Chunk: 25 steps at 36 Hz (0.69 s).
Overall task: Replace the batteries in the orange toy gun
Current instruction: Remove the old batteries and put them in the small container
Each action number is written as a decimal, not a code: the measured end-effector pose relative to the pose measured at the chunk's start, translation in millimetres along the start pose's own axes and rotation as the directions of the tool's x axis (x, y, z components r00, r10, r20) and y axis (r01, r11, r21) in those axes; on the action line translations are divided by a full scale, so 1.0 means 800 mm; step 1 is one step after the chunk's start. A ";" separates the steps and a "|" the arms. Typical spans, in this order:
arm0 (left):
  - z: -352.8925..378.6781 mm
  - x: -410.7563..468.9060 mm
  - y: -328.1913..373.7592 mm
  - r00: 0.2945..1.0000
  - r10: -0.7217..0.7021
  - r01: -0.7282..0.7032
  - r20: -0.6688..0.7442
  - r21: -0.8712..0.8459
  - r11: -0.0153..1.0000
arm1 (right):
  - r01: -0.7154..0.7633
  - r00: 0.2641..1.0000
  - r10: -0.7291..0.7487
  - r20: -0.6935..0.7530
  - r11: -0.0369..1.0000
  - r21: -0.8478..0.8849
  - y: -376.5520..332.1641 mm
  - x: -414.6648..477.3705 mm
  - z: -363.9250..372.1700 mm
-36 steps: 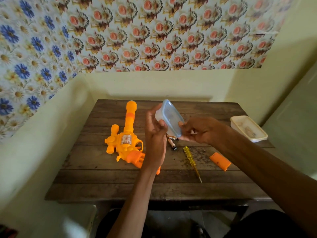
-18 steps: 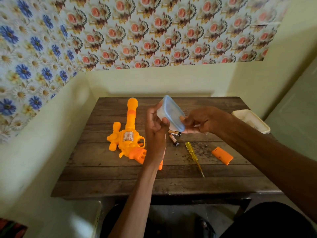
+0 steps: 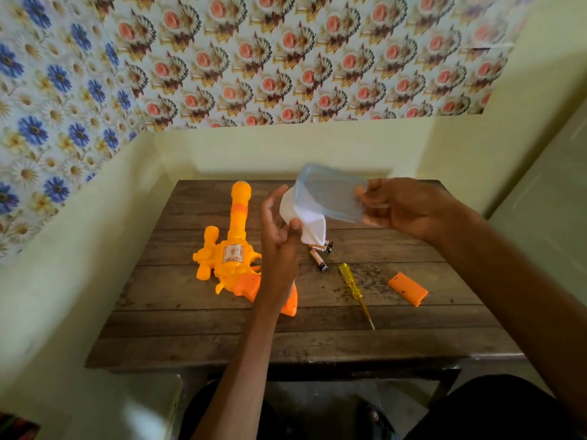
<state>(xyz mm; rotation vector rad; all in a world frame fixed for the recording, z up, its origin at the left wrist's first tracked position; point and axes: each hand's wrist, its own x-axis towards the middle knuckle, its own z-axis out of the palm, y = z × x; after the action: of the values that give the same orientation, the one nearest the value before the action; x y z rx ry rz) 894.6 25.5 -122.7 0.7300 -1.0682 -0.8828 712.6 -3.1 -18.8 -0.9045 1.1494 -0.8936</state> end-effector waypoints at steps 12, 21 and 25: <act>-0.008 -0.005 -0.005 0.977 -0.161 0.141 -0.139 -0.141 0.980 | 0.143 0.773 -0.620 0.133 -0.035 -0.989 0.083 0.083 -0.029; -0.013 -0.001 -0.001 0.951 -0.262 0.229 -0.161 -0.201 0.952 | 0.205 0.875 -0.308 0.373 -0.464 -0.862 0.096 0.103 -0.024; -0.016 0.003 0.002 0.948 -0.257 0.212 -0.188 -0.230 0.950 | 0.347 0.786 -0.378 0.490 -0.385 -0.855 0.096 0.100 0.005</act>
<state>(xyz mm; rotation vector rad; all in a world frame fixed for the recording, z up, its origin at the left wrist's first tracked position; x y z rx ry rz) 907.5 25.1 -124.8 0.7686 -0.6915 -1.0760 738.9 -48.0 -116.8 -2.9207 1.5153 -0.1615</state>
